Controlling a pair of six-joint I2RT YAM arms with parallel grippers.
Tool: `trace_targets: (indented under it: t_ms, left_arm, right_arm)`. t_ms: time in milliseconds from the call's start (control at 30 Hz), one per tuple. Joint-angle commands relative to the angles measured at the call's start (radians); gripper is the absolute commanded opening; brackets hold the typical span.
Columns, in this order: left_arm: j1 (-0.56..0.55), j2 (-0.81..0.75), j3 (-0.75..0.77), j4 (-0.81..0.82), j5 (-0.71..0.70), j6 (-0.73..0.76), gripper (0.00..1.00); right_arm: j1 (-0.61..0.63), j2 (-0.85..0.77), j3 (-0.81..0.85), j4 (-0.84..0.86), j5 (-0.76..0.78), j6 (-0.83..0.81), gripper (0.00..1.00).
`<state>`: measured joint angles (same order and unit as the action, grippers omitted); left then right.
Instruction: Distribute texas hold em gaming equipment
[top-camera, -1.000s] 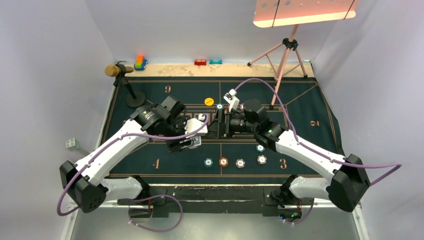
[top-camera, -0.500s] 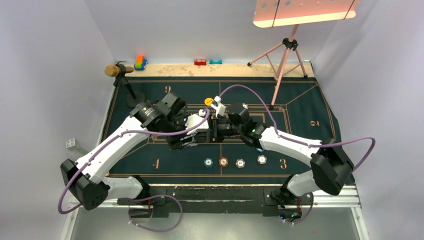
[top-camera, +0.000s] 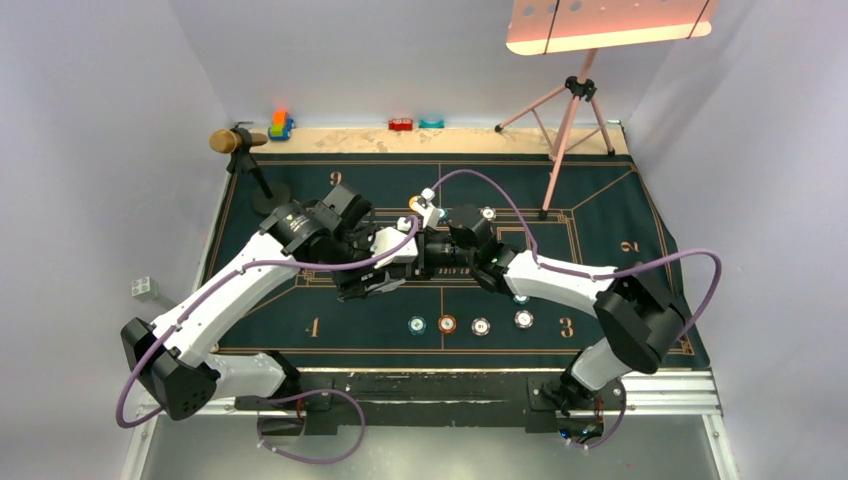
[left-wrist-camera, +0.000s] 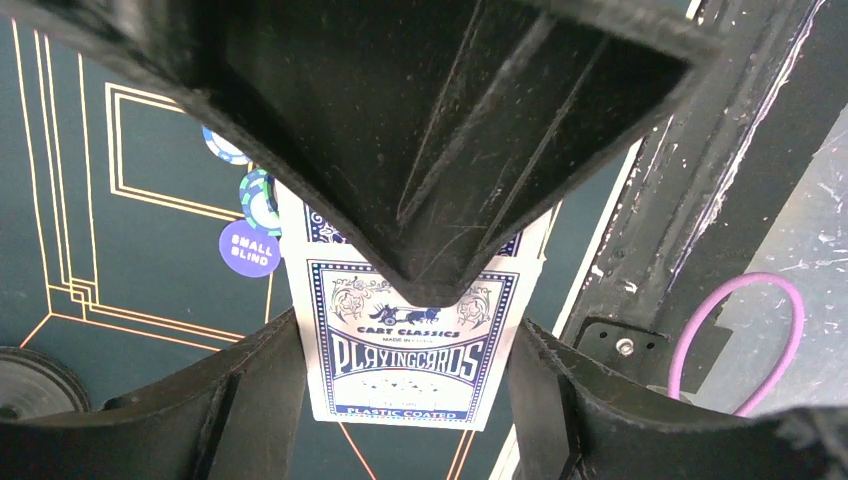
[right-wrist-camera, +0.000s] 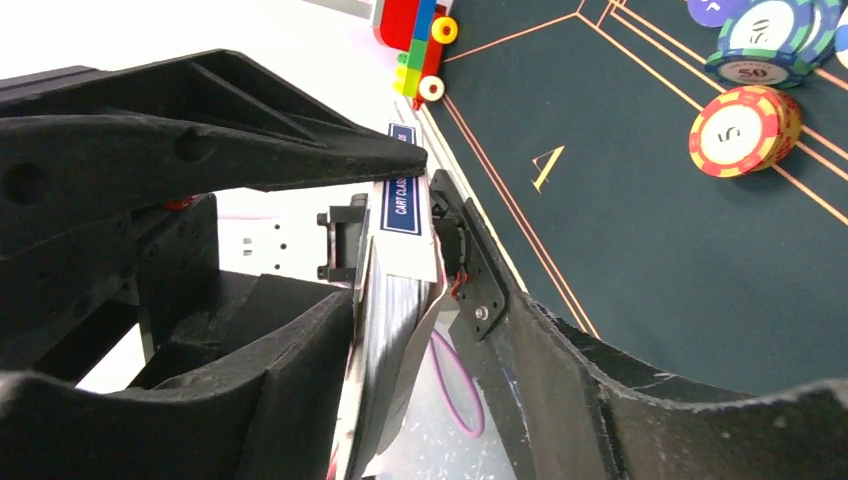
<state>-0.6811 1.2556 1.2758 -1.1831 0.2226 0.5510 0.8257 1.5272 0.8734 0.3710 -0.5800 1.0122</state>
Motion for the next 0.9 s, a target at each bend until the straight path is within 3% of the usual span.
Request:
trace_targets:
  t_ms: [0, 167, 200, 300, 333, 367, 400, 667, 867]
  left_arm:
    - [0.000, -0.014, 0.055, 0.029, 0.011, -0.031, 0.00]
    - [0.001, -0.025, 0.062, 0.035, 0.015, -0.043, 0.00]
    - [0.001, -0.027, 0.062, 0.039, 0.017, -0.046, 0.05]
    - [0.004, -0.041, 0.064, 0.049, 0.028, -0.055, 0.38]
    - [0.007, -0.045, 0.065, 0.054, 0.035, -0.057, 0.62]
    - [0.011, -0.050, 0.064, 0.060, 0.039, -0.063, 0.94]
    - [0.019, -0.056, 0.063, 0.068, 0.052, -0.069, 0.99]
    - [0.151, -0.131, 0.055, 0.138, 0.234, -0.078, 1.00]
    - [0.229, -0.229, -0.082, 0.184, 0.417, 0.051, 1.00]
  right_arm:
    - [0.012, 0.018, 0.018, 0.126, -0.038, 0.063, 0.60]
    - [0.013, 0.022, -0.018, 0.204, -0.033, 0.106, 0.40]
    - [0.014, 0.017, -0.026, 0.212, -0.034, 0.110, 0.36]
    - [0.013, 0.010, -0.041, 0.232, -0.033, 0.120, 0.26]
    - [0.014, 0.009, -0.045, 0.238, -0.032, 0.123, 0.25]
    - [0.013, 0.008, -0.050, 0.247, -0.033, 0.129, 0.25]
    - [0.013, 0.009, -0.053, 0.256, -0.035, 0.135, 0.23]
    - [-0.001, 0.034, -0.065, 0.332, -0.066, 0.199, 0.20]
    - [-0.009, 0.056, -0.004, 0.307, -0.088, 0.198, 0.20]
